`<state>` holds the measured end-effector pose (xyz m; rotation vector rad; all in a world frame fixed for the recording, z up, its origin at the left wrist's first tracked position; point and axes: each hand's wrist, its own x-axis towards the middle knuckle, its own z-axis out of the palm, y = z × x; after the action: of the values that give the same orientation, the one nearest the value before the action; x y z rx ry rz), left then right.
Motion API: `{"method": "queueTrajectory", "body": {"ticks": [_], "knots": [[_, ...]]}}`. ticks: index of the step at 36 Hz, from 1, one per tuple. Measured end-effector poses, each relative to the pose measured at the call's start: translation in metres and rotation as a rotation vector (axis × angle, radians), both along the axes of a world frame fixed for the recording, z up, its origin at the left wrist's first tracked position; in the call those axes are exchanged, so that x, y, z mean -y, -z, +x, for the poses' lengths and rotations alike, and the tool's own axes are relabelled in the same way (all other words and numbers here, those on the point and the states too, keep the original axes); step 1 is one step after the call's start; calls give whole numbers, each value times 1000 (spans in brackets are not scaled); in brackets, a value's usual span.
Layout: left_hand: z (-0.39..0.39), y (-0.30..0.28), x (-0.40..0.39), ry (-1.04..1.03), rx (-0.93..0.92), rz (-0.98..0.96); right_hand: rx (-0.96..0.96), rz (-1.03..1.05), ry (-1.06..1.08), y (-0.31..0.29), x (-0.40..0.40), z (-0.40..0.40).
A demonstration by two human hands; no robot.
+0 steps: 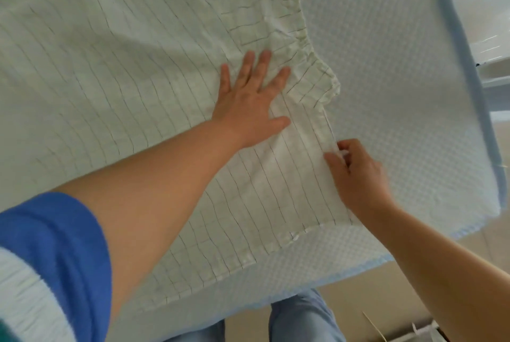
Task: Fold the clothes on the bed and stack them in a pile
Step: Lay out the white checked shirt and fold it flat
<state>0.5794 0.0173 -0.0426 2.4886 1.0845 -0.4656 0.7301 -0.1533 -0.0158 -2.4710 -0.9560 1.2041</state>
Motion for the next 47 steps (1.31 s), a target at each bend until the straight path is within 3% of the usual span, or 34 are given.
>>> {"method": "queueTrajectory", "body": {"ticks": [6,10,21,26,30,33,37,43,47], "knots": [[-15,-17,4,-89,160,-40,104,-24,6,-12,25,-1],[-61,-33,7,-254,143,-13,296,65,-176,-32,12,-22],[-187,-36,-35,-518,-30,73,238,409,-667,-25,-177,-105],[-203,-9,-60,-571,1,116,447,484,-652,0,-284,-110],[-204,2,-61,-591,67,177,602,285,-759,16,-327,-112],[-214,5,-62,-603,103,207,715,290,-795,12,-342,-108],[-243,3,-79,-684,138,236,739,373,-707,0,-349,-89],[-292,3,-98,-791,57,215,830,193,-540,-7,-348,-92],[-315,-2,-108,-803,71,248,716,301,-633,-8,-352,-127]]}}
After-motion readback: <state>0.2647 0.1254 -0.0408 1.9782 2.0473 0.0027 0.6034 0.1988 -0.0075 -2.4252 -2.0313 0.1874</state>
